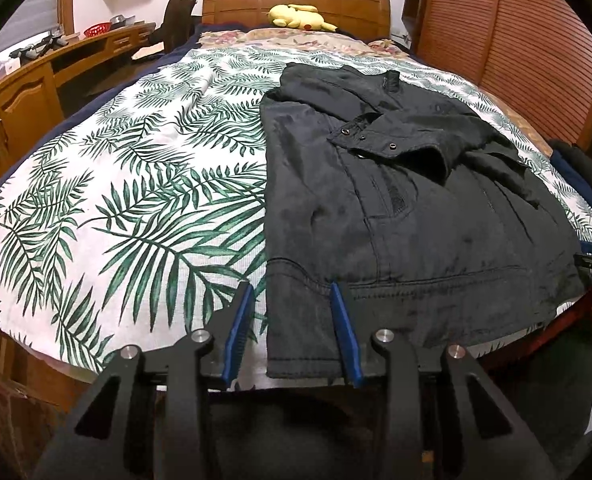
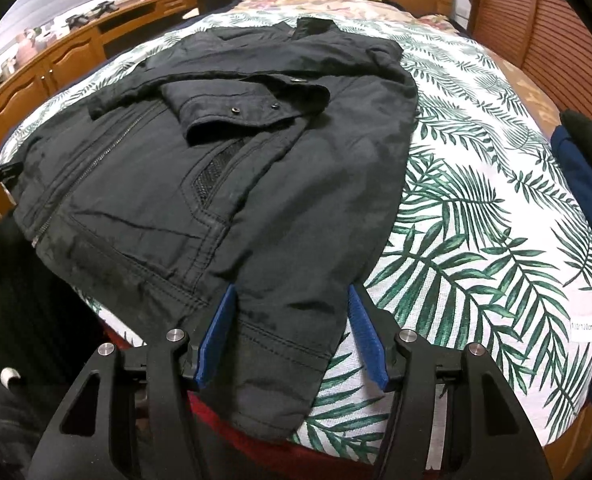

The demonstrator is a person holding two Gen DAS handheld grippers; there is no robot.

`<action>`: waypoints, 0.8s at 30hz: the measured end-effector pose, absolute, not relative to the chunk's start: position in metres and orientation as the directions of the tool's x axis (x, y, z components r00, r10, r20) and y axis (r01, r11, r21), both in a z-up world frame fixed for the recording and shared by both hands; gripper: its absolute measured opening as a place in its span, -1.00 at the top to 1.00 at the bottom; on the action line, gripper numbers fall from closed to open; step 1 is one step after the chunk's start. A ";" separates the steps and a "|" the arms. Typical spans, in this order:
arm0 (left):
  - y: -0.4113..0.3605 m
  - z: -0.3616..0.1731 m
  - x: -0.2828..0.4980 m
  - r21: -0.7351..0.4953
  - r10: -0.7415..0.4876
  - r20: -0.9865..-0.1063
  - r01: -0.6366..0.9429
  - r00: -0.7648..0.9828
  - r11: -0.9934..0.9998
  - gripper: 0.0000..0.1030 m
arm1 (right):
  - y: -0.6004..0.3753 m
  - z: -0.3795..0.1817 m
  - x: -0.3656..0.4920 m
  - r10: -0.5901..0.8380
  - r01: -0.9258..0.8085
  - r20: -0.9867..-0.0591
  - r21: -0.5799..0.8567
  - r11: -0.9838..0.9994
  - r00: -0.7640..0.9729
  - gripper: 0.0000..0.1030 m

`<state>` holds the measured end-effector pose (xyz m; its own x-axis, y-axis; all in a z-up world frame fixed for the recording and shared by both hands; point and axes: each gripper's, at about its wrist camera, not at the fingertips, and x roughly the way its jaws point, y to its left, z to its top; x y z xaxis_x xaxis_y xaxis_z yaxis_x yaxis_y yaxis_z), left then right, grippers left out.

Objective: Fold large clothes
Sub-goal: 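Close both tools on the jacket hem, then lift the hem with both tools and fold it over toward the collar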

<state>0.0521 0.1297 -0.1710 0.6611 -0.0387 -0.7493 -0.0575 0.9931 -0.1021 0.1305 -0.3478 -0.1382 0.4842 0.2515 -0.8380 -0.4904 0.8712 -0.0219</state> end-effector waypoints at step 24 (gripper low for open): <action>0.109 -0.016 0.040 -0.018 -0.079 -0.546 0.083 0.834 0.996 0.96 | -0.347 0.023 0.139 0.498 -0.525 -0.557 0.126 0.842 0.665 0.91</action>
<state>0.0401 0.1091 -0.0158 0.8341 -0.0790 -0.5460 0.0828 0.9964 -0.0175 0.1389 -0.3471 0.0234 0.6647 0.4982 -0.5568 -0.5251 0.8416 0.1261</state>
